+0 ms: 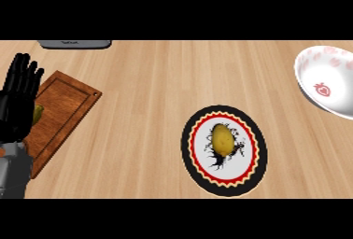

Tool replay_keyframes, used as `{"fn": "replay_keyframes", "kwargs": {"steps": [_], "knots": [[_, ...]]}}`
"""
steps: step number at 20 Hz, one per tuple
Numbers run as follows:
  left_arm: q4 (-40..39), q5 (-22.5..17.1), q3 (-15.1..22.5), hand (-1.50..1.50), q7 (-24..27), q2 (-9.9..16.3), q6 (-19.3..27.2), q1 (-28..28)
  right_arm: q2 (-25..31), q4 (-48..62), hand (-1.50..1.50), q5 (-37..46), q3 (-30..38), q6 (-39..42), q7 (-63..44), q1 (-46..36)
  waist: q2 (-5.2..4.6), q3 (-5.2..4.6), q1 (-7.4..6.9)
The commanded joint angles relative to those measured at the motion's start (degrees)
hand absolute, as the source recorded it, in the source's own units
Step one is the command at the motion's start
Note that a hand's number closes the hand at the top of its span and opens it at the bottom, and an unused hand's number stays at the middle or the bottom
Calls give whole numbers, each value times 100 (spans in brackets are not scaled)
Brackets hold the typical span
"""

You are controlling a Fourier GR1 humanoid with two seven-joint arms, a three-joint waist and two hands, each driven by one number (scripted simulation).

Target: Pick the cupcake from the plate and place it in the bowl

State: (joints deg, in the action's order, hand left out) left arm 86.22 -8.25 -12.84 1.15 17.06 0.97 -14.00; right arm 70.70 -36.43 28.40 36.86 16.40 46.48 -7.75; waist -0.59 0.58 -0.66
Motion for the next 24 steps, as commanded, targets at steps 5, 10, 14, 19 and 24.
{"fn": "replay_keyframes", "kwargs": {"steps": [5, 10, 14, 19, 24], "knots": [[72, 89, 189, 0, 18, -104, -37, 52, 671, 935, 150, -628, 98, 1518, 725, -828, 13, -29, -165], [61, 10, 253, 0, -218, -152, -27, -249, 732, 949, 150, -599, -400, 1809, 158, -1556, -40, -33, -361], [-173, 71, 103, 0, -74, 27, -65, -308, 550, 857, 150, -507, -861, 1879, -147, -2079, -37, -44, -320], [-373, 98, 63, 0, -175, 124, -37, -703, 191, 583, 150, -202, -1603, 1916, -705, -2871, -52, -53, -327], [-244, 103, 130, 0, 24, -58, -40, -372, -794, 665, 150, 58, -2118, 1416, -995, -3384, -33, -51, -298]]}}
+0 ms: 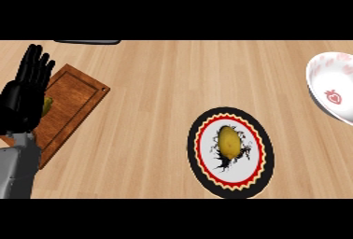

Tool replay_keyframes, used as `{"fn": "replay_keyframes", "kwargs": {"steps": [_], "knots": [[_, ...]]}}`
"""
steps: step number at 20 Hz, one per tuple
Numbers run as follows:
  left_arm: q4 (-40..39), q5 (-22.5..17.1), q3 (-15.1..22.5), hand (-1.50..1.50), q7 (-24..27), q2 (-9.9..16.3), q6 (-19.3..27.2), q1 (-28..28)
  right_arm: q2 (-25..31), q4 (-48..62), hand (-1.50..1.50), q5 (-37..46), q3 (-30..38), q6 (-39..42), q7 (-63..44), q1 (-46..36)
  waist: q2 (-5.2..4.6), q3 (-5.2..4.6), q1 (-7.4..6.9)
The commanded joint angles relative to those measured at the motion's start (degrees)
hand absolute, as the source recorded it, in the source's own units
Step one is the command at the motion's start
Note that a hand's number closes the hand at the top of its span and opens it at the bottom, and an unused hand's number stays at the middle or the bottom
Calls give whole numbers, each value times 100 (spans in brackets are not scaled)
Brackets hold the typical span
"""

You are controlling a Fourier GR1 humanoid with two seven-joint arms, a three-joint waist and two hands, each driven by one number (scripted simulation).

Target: Pick the cupcake from the plate and place it in the bowl

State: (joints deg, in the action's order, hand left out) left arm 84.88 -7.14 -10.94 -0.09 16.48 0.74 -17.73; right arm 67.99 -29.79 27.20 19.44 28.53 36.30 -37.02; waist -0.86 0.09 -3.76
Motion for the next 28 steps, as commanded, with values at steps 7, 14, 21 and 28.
{"fn": "replay_keyframes", "kwargs": {"steps": [7, 14, 21, 28], "knots": [[-255, -193, -341, 0, 127, 231, -204, 28, -1271, 646, 150, 693, -765, -579, -44, -858, 21, 1, 168], [-49, -130, -188, 0, 125, 84, -184, 181, -1894, 1353, 150, 1102, -841, -1666, -974, -1050, 9, 3, 137], [-131, 15, -97, 0, 213, -26, -55, 88, -2224, 2057, -150, 557, -269, -1351, -844, -1288, -40, 16, 80], [-68, 29, -120, 0, 87, 38, -22, -7, -2250, 2085, -150, -338, 667, -1790, -357, -1260, -43, 25, 102]]}}
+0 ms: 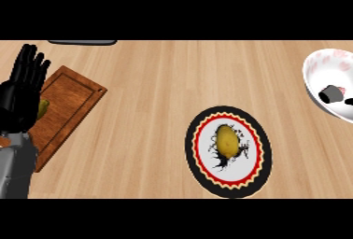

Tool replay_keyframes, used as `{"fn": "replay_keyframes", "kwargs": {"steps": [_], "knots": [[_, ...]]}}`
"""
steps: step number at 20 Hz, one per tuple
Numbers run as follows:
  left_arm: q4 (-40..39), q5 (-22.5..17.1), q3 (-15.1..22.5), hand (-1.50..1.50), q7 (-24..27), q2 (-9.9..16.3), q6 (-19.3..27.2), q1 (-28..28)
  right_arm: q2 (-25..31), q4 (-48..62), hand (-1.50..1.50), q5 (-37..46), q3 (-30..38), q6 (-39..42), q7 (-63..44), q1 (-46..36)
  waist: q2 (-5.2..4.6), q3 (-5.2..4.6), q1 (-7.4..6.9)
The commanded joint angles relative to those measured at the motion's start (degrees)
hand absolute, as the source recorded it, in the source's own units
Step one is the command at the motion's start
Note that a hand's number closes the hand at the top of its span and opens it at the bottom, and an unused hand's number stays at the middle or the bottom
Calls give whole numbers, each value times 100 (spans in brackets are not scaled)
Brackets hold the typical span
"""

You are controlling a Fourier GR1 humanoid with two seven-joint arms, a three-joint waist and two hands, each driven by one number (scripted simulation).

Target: Pick the cupcake from the plate and place it in the bowl

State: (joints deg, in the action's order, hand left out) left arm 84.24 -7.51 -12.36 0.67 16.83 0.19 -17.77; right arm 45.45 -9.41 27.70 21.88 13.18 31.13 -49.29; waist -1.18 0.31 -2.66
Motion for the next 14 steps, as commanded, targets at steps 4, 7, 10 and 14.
{"fn": "replay_keyframes", "kwargs": {"steps": [4, 7, 10, 14], "knots": [[194, 10, 69, 0, -157, -80, 74, 22, 652, 120, -150, -821, 924, -214, 165, 32, -26, 12, -5], [128, 4, -10, 0, -154, 11, 67, -84, 771, 277, -150, -1065, 1196, -283, 60, 217, -35, 12, 13], [279, 47, 85, 0, -112, -116, 100, 145, 1105, 402, -150, -1302, 1457, -131, -29, 407, -39, 22, -29], [106, -90, -97, 0, 39, 0, -41, 155, 1562, 472, -150, -1533, 1689, 502, 24, 669, -67, 36, 5]]}}
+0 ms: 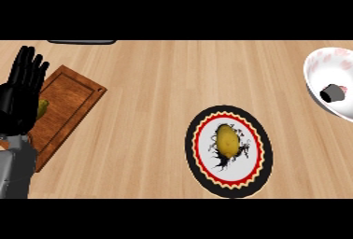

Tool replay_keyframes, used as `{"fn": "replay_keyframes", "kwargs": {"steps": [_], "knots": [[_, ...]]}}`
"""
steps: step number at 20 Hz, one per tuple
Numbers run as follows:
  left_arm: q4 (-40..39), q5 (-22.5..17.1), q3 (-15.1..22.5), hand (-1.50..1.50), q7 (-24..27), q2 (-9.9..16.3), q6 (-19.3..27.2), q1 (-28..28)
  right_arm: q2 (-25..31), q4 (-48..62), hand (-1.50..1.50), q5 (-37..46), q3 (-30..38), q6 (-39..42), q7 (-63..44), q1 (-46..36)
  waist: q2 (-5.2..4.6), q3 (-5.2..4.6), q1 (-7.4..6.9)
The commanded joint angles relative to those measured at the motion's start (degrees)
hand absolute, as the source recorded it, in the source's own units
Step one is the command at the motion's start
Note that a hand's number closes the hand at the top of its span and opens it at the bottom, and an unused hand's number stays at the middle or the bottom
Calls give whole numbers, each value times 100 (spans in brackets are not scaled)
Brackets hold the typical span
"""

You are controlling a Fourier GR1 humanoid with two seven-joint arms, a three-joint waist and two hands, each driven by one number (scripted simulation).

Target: Pick the cupcake from the plate and place it in the bowl

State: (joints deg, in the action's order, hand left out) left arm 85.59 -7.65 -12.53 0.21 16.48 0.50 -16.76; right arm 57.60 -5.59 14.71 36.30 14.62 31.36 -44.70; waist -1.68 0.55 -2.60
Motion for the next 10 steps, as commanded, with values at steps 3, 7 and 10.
{"fn": "replay_keyframes", "kwargs": {"steps": [3, 7, 10], "knots": [[47, 4, 37, 0, 26, -33, -26, 73, 373, 112, -150, -358, 376, 560, 367, 611, -19, 33, 68], [136, 12, -10, 0, 9, 40, -17, 70, 499, 143, -150, -493, 519, 734, 388, 808, -24, 48, -2], [-63, -3, -2, 0, 104, -36, -12, -26, 819, 119, -150, -541, 560, 1296, 331, 879, -45, 43, 118]]}}
